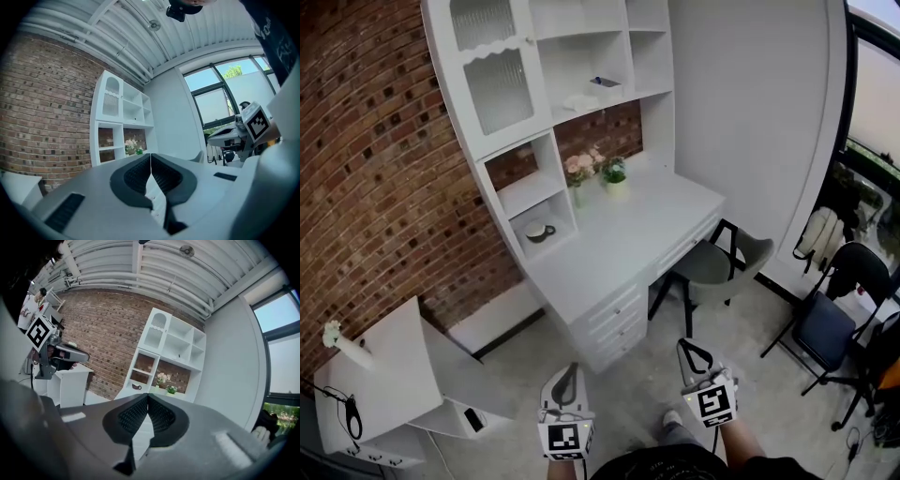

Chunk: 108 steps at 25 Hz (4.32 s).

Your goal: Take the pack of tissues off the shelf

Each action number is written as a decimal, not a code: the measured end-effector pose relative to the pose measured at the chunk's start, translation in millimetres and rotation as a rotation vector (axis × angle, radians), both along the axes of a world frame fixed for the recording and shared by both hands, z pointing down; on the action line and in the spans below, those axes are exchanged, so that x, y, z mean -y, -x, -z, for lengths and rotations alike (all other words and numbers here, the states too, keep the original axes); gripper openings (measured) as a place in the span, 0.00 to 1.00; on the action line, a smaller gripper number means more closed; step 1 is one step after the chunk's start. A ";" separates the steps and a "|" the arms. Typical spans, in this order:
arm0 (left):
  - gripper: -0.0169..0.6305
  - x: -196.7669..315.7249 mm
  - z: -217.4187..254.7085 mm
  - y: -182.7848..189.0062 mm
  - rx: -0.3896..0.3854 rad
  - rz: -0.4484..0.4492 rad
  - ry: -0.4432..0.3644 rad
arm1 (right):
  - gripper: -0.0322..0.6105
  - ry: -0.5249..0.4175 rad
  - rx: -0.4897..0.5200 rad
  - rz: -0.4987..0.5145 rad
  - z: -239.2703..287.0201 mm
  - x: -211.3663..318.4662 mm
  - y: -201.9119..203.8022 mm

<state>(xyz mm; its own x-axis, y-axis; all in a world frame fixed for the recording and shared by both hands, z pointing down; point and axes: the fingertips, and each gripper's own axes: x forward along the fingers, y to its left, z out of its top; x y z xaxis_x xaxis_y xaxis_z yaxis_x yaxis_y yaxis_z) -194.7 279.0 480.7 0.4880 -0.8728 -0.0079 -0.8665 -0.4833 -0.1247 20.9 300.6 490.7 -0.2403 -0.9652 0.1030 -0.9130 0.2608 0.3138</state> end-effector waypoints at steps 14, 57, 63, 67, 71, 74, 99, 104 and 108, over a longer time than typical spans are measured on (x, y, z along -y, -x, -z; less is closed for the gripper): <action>0.04 28.4 -10.4 -17.6 -0.017 0.015 0.058 | 0.06 0.088 0.031 -0.006 -27.1 21.7 -22.5; 0.04 145.8 -20.2 -148.3 0.032 0.143 0.096 | 0.06 0.218 0.125 0.116 -64.0 152.4 -142.7; 0.04 159.6 -22.2 -136.9 0.031 0.148 0.091 | 0.06 0.218 0.205 0.120 -62.8 167.7 -135.5; 0.04 174.6 -20.8 -129.6 0.022 0.148 0.091 | 0.06 0.221 0.168 0.111 -63.1 184.1 -131.1; 0.04 189.9 -27.6 -118.7 0.022 0.152 0.105 | 0.06 0.230 0.150 0.107 -66.7 199.1 -126.1; 0.04 204.6 -25.8 -110.4 0.016 0.150 0.097 | 0.06 0.235 0.139 0.102 -67.9 212.2 -121.0; 0.04 340.8 -40.9 -46.9 -0.005 0.073 0.119 | 0.06 0.229 0.106 0.018 -74.7 327.7 -62.6; 0.04 358.7 -37.9 -41.1 -0.006 0.053 0.129 | 0.06 0.235 0.109 -0.011 -77.4 335.3 -55.2; 0.04 369.0 -44.4 -41.4 -0.021 0.031 0.134 | 0.06 0.247 0.106 -0.020 -79.2 343.0 -52.6</action>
<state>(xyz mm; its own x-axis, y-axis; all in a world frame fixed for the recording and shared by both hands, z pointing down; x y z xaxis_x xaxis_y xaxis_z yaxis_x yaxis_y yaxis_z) -153.3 -90.1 525.1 0.4617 -0.8813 0.1002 -0.8830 -0.4675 -0.0426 73.5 -42.4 569.9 -0.2435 -0.9187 0.3110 -0.9430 0.2992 0.1455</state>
